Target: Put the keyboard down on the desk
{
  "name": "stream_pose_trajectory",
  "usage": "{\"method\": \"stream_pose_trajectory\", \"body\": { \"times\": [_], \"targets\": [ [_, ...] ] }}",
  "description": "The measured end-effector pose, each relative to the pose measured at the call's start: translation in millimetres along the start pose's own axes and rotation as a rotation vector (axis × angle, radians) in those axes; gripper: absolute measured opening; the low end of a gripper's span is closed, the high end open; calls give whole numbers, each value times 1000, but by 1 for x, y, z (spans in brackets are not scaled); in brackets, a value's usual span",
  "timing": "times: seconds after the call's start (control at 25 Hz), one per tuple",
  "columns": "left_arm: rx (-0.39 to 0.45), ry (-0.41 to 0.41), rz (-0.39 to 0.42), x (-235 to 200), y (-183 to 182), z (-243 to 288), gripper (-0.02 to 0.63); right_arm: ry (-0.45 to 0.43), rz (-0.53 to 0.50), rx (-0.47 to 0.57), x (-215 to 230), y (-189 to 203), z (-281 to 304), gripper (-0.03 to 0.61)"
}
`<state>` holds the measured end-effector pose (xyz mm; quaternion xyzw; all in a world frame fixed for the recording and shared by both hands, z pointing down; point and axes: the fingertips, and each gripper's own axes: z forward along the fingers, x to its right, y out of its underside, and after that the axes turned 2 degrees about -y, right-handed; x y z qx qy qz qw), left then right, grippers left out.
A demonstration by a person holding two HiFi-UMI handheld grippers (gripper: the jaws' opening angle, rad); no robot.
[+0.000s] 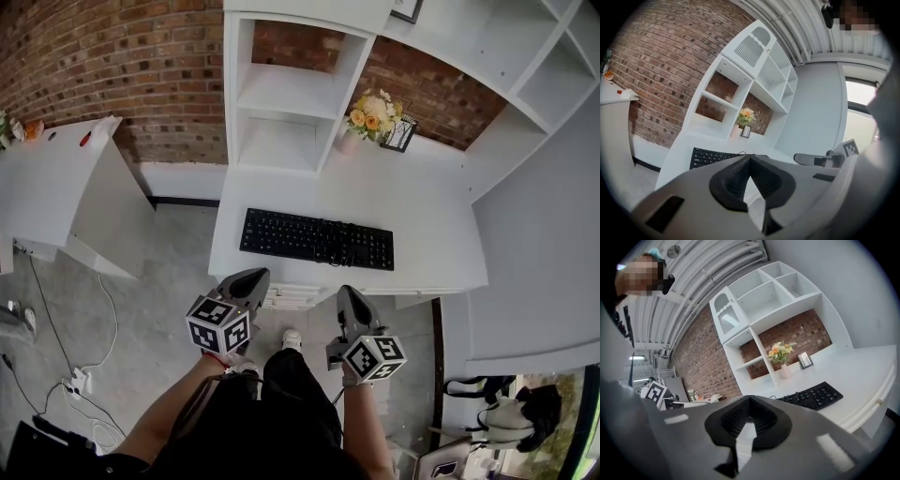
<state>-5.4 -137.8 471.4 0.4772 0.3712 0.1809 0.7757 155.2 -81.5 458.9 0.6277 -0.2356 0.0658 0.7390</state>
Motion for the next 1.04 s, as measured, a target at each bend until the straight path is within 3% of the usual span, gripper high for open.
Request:
{"method": "stream_pose_trajectory", "body": {
  "times": [0.44, 1.04],
  "targets": [
    [37, 17, 38, 10, -8, -16, -9, 19, -57, 76, -16, -12, -19, 2],
    [133, -30, 154, 9, -38, -37, -9, 30, -151, 140, -36, -32, -34, 2]
  ]
}}
